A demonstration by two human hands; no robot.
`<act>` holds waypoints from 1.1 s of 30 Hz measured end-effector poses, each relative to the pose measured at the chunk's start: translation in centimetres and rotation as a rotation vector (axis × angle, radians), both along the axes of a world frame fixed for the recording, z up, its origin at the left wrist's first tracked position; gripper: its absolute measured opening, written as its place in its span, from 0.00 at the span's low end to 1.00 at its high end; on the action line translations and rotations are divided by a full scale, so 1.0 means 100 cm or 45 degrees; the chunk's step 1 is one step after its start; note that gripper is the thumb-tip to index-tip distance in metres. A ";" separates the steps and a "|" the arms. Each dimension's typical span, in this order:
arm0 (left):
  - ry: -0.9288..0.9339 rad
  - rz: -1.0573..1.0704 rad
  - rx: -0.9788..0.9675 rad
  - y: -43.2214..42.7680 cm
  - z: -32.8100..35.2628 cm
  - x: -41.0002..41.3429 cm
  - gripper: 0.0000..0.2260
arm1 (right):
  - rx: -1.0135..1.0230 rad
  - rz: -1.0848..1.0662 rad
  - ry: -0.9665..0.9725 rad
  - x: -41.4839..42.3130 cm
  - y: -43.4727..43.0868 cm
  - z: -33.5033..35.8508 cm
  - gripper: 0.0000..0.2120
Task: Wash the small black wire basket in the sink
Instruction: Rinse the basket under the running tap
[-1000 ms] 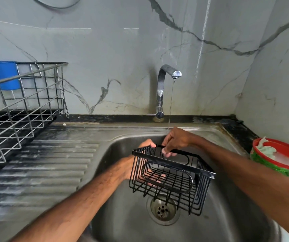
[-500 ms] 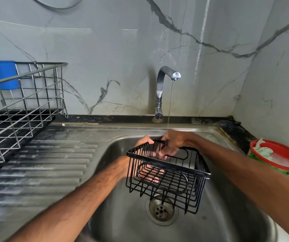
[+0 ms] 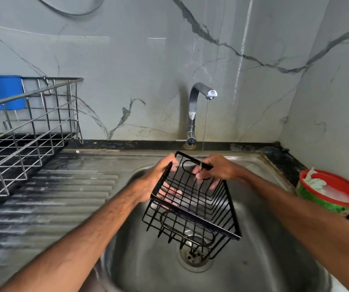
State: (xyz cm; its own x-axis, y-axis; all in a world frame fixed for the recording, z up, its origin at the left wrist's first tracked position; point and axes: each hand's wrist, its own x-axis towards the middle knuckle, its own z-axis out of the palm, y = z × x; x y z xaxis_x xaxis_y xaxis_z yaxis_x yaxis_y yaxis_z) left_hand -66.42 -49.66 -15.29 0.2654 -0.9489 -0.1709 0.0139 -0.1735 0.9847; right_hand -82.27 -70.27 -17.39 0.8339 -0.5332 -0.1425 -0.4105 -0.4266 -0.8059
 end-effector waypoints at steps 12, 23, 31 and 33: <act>-0.623 0.187 0.011 -0.004 0.021 0.011 0.23 | 0.578 -0.443 -0.201 -0.008 0.055 -0.028 0.14; -0.689 0.445 0.175 0.006 -0.015 -0.004 0.47 | 0.241 -0.921 -0.355 0.012 0.047 -0.038 0.20; -0.931 0.578 -0.005 0.026 -0.018 -0.029 0.41 | 0.483 -0.645 -0.471 0.001 0.051 -0.040 0.07; -0.918 0.619 -0.026 0.027 -0.020 -0.032 0.42 | 0.513 -0.581 -0.477 0.001 0.054 -0.041 0.08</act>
State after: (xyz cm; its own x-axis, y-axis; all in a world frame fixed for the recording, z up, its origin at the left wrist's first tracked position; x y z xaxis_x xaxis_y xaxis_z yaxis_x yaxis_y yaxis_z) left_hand -69.58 -46.93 -17.31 0.6788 -0.7034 0.2107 -0.5466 -0.2924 0.7847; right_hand -82.17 -64.90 -21.52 0.5715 -0.8069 -0.1496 -0.1421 0.0823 -0.9864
